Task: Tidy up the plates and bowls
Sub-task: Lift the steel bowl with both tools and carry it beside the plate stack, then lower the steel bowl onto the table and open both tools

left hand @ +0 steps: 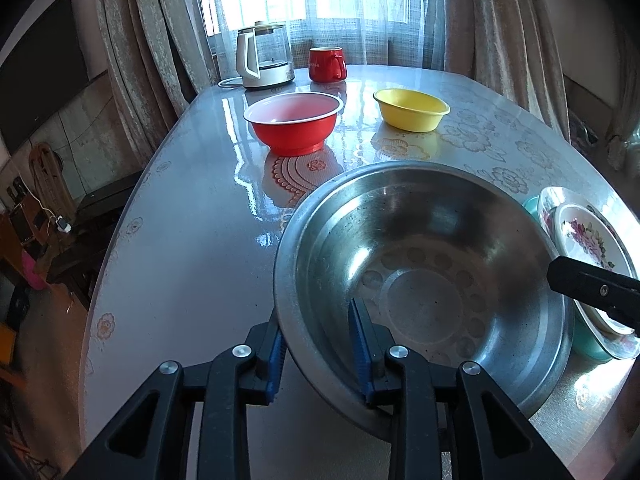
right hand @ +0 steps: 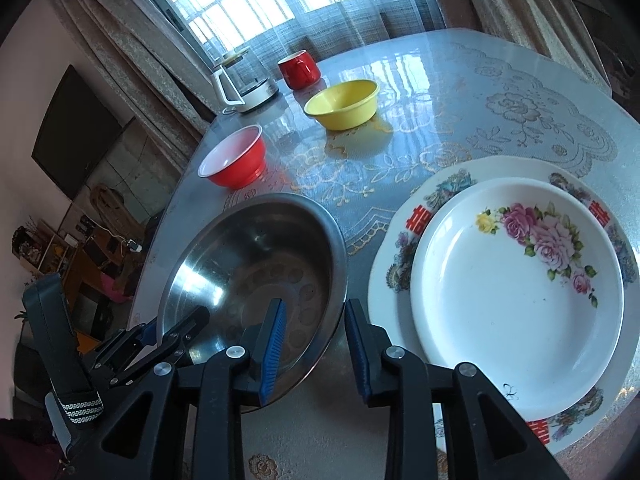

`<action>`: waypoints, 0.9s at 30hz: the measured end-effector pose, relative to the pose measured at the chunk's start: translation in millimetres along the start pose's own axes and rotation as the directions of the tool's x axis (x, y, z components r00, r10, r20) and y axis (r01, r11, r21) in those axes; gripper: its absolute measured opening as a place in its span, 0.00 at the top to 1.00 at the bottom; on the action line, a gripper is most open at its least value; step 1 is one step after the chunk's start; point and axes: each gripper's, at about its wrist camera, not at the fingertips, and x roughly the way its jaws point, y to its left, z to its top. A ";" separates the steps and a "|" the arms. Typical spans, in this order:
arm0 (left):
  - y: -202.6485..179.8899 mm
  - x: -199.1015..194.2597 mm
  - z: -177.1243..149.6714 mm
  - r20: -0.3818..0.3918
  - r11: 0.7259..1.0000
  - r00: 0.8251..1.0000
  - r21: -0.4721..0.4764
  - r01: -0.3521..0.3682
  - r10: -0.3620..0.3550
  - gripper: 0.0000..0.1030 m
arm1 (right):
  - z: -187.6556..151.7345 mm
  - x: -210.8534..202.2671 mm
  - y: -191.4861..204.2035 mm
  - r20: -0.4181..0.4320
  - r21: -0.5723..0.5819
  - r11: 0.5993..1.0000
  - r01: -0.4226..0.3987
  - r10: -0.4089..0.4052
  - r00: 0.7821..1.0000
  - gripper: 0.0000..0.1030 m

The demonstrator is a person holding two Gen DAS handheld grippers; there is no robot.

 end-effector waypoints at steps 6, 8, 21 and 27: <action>-1.3 -8.5 3.3 0.030 1.000 0.999 0.010 -0.011 0.011 0.55 | 0.6 -0.4 -0.9 0.001 -0.001 1.000 0.006 -0.006 1.000 0.70; -0.1 -10.0 4.7 0.033 1.000 0.999 0.009 -0.014 0.014 0.50 | 2.0 -1.8 -1.4 0.000 -0.002 1.000 0.004 -0.004 1.000 0.68; 9.3 -12.8 16.5 0.035 0.998 0.998 -0.041 -0.042 0.043 0.31 | 20.0 -8.1 -9.9 0.025 0.001 1.000 -0.005 0.005 1.000 0.67; 12.2 -12.9 29.0 0.033 0.997 0.998 -0.057 -0.057 0.059 0.24 | 31.9 -7.3 -10.8 0.022 -0.012 1.000 -0.002 0.002 1.000 0.67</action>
